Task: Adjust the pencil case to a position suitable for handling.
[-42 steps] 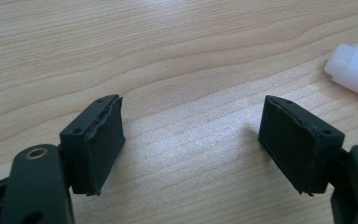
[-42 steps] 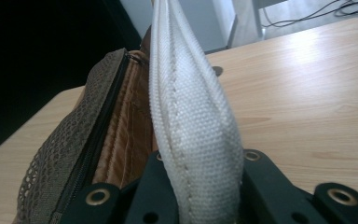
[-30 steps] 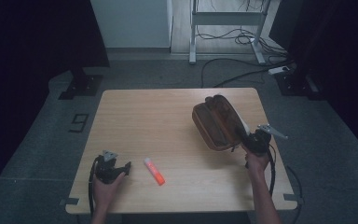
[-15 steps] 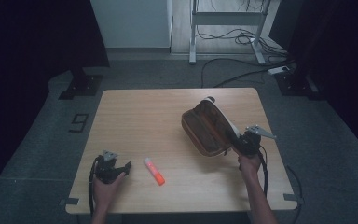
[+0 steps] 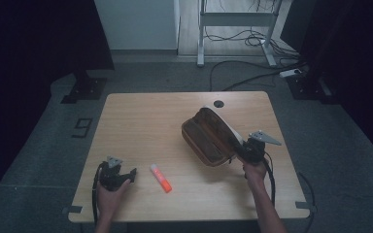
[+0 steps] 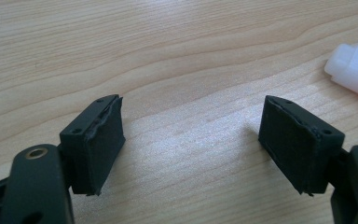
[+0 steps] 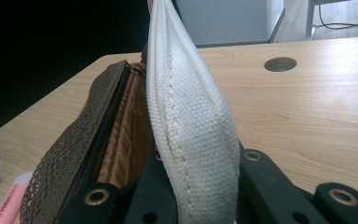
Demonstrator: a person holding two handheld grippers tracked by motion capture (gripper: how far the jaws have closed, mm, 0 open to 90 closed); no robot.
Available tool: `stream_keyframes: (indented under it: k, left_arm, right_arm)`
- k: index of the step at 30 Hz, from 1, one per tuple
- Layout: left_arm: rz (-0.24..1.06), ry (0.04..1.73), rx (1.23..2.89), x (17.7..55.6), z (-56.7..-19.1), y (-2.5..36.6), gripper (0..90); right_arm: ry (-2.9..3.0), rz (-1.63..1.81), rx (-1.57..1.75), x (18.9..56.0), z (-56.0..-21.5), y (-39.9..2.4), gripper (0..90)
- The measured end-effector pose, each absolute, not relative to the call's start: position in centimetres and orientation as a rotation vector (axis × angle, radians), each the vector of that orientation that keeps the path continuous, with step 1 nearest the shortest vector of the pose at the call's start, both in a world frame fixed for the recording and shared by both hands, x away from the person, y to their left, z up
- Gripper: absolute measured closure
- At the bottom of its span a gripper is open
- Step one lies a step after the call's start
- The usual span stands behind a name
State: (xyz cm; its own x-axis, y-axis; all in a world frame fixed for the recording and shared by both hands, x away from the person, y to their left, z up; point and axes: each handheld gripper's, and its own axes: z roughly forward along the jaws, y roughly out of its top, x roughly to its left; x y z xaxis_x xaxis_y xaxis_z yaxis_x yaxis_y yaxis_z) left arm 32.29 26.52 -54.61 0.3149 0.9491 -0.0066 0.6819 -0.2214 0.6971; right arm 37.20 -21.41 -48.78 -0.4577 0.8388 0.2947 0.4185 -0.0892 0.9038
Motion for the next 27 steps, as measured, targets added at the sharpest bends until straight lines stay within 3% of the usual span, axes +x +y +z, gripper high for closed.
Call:
stream_keyframes:
  k: [27]
  left_arm:
    - [0.578,1.438,1.985,32.3,-54.6,26.5,21.8]
  right_arm:
    - [1.962,1.592,1.307,36.9,-49.4,-18.6,82.3]
